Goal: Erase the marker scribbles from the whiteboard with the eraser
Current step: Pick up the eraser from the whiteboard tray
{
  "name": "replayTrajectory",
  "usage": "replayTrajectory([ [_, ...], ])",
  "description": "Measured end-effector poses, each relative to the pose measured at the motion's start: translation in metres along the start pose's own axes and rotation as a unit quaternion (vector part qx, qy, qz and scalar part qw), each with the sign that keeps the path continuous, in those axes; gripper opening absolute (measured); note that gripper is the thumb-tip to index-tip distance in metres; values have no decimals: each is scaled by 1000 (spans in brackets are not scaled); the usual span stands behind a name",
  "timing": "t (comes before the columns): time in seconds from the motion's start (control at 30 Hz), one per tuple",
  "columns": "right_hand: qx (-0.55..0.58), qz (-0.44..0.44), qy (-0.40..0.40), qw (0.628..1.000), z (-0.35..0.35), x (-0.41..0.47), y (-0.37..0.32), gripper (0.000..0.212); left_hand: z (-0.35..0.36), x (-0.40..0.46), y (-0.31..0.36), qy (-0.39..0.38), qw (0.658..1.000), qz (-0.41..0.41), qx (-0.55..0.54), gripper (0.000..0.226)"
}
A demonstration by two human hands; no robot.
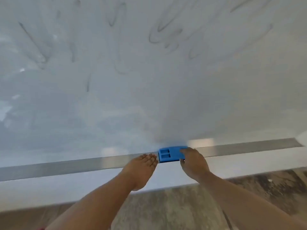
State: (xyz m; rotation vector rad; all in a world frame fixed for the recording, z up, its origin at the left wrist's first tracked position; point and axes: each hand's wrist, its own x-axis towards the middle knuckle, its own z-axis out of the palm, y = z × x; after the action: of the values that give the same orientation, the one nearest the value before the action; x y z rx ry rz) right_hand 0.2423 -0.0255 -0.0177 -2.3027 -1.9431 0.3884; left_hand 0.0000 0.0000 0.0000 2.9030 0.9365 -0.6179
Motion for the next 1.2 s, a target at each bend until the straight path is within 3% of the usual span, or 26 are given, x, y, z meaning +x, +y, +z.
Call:
replayTrajectory([
  [0.17, -37, -2, -30, 999, 22, 3, 17, 56, 13, 21, 26, -12, 998, -33, -58, 65],
  [0.37, -11, -30, 49, 998, 19, 20, 22, 37, 10, 26, 26, 20, 988, -110, -106, 85],
  [0.57, 89, -138, 74, 984, 11, 1, 6, 29, -3, 23, 9, 81, 971, -155, -166, 97],
  [0.73, 176, -208, 83, 959, -17, -33, -13, 26, -34, -11, -24, 79, 969, -114, -205, 73],
  [0.9, 129, -322, 144, 927, -75, -54, -59, 34, -66, -73, -41, 208, 957, -84, -184, 59],
  [1.03, 74, -406, 179, 893, -135, -52, -132, 58, -105, -130, -57, 344, 923, -64, -162, 53],
  [1.2, 20, -494, 283, 822, -200, -39, -208, 43, -170, -196, -115, 488, 867, -27, -99, 55],
])
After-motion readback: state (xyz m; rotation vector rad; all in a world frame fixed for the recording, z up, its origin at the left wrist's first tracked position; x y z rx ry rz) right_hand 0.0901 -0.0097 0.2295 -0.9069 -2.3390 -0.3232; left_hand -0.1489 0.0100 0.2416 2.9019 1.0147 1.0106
